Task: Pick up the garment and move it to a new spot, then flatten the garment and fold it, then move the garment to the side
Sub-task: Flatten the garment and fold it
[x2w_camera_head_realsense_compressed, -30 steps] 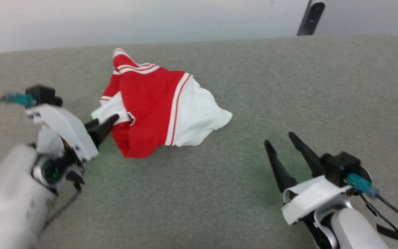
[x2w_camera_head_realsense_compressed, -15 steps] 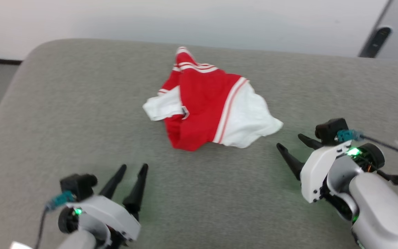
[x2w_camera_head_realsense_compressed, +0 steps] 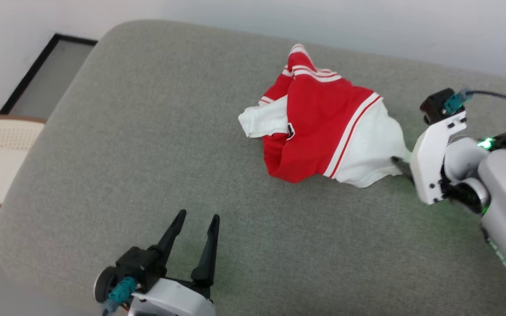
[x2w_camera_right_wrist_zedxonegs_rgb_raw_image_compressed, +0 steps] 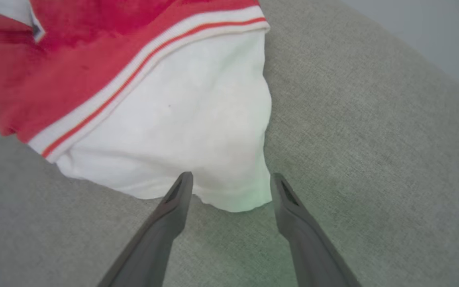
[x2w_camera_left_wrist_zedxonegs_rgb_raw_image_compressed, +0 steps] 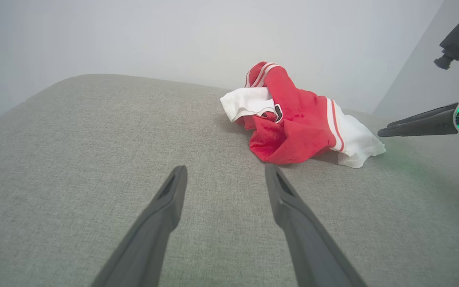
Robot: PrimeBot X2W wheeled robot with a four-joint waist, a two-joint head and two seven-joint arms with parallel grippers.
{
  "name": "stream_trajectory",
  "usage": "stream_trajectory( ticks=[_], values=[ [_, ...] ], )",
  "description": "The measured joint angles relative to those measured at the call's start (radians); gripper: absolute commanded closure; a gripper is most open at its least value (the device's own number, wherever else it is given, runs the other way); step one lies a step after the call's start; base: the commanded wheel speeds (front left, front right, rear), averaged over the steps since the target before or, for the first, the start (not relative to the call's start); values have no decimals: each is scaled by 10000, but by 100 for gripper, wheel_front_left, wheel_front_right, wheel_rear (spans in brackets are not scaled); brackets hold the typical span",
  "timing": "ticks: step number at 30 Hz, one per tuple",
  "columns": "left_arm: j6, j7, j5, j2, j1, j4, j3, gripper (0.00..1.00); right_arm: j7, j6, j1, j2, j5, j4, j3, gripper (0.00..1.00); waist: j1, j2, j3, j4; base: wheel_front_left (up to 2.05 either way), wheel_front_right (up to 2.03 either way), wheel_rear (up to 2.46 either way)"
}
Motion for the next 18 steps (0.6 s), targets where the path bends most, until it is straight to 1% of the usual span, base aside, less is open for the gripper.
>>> stream_trajectory(
  ticks=[2, 6, 9, 14, 15, 16, 18],
  values=[
    [-92, 0, 245, -249, 69, -81, 257, 0, 357, 0, -256, -251, -128, 100, 545, 0, 0, 0, 181, 99, 0, 0, 0],
    [-313, -2, 713, -617, 121, -40, 662, 0, 890, -4, -458, -456, 71, 25, 1701, 0, 0, 0, 528, 264, 0, 0, 0],
    [-506, -2, 1081, -865, 148, 92, 865, 0, 945, -4, -751, -650, 366, -71, 2213, 0, 0, 0, 741, 348, 0, 0, 0],
    [-825, -2, 1528, -1254, 192, 286, 1170, 0, 857, -2, -1042, -809, 694, 17, 2761, 0, 0, 0, 910, 452, 0, 0, 0],
    [-846, -2, 1701, -1289, 216, 328, 1208, 0, 752, 0, -1089, -836, 796, 65, 2786, 68, 0, 0, 918, 458, 0, 0, 0],
    [-918, -2, 1791, -1340, 245, 359, 1266, 0, 669, 0, -1093, -844, 899, 109, 2830, 100, 0, 0, 912, 460, 0, 0, 0],
    [-995, -2, 1958, -1444, 279, 401, 1383, 0, 447, 0, -1168, -826, 1022, 215, 2918, 100, -1, 0, 891, 441, 0, 0, 0]
  ],
)
